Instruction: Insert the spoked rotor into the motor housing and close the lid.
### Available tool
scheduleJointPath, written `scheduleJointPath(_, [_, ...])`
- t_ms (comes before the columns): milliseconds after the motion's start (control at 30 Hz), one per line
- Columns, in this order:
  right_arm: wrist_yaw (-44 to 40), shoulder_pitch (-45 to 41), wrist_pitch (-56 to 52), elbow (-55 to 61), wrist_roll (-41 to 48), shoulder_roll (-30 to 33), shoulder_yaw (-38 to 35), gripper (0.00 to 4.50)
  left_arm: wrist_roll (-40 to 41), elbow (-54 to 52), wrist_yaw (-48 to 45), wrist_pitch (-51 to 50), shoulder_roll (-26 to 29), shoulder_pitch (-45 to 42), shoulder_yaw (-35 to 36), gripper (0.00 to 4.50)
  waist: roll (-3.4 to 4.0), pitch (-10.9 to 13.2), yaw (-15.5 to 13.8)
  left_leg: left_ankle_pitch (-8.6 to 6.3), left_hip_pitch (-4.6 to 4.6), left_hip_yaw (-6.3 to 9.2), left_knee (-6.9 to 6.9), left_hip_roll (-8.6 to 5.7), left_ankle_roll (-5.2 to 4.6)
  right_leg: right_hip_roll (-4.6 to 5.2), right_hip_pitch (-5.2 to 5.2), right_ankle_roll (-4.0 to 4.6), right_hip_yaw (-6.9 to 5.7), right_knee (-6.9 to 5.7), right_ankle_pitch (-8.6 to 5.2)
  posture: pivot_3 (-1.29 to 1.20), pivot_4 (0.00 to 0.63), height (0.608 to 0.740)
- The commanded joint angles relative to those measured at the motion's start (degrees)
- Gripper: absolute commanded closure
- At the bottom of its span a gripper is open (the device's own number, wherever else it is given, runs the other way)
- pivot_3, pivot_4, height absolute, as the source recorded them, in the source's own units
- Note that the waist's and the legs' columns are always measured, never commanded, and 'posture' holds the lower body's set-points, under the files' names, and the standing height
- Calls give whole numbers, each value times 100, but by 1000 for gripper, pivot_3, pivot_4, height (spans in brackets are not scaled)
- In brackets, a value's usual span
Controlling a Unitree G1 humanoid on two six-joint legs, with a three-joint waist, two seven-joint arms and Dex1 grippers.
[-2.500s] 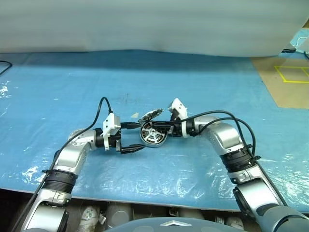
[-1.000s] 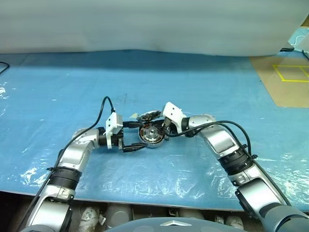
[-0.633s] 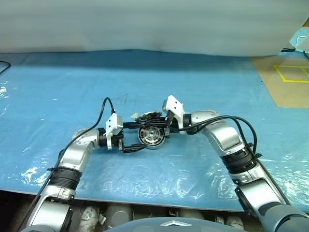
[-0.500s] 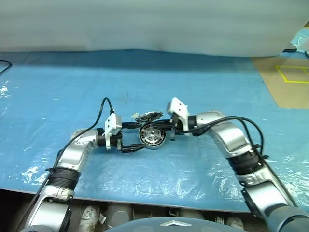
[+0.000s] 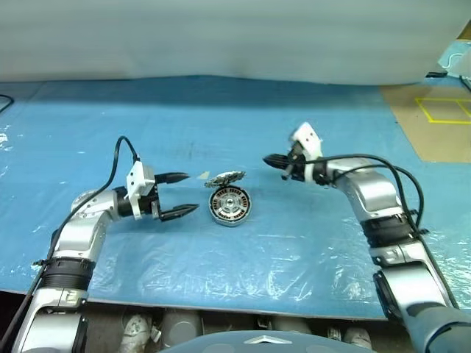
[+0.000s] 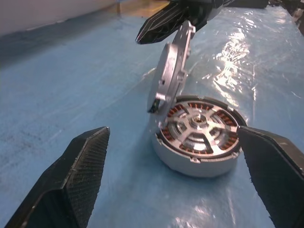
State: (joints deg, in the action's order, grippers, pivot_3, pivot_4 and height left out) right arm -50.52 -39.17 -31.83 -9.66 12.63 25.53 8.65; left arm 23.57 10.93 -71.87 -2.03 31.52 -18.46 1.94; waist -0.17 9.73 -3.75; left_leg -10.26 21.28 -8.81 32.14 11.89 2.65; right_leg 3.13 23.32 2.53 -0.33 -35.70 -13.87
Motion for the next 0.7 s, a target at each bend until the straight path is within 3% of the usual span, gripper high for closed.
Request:
scheduleJointPath(33, [-221, -521, 283, -251, -55, -236, 222, 4470, 82, -60, 37, -41, 3, -37, 65, 0, 0, 0, -6, 0, 5, 0, -1, 0, 0, -1, 4, 0, -1, 0, 0, 0, 150, 740])
scheduleJointPath(233, [-967, -887, 399, -214, 25, -446, 630, 4470, 145, -236, 3, -147, 84, -35, 99, 0, -1, 0, -44, 0, 46, 10, -1, 4, 0, 2, 23, -9, -29, 1, 6, 0, 150, 740])
scheduleJointPath(500, [-1630, -350, 228, 719, 33, -151, 1060, 4470, 637, -1056, 80, -1036, 334, 7, 215, 0, -4, 2, -35, 0, 45, 17, 6, 6, 0, 4, 22, -1, -33, -4, 2, 0, 150, 740])
scheduleJointPath(600, [-1561, -192, 287, 677, -113, -73, 1131, 4500, 591, -1118, 120, -1152, 397, 72, 164, 608, -4, 2, -31, 0, 42, 17, 9, 4, 0, 4, 20, -1, -29, -3, 2, 0, 150, 740])
scheduleJointPath(700, [-1440, -37, 427, 584, -327, -6, 1246, 4500, 639, -1178, -93, -1320, 513, 139, 54, 1655, -4, 2, -26, 0, 42, 17, 12, 3, 0, 3, 20, -1, -26, -3, 2, 0, 150, 740])
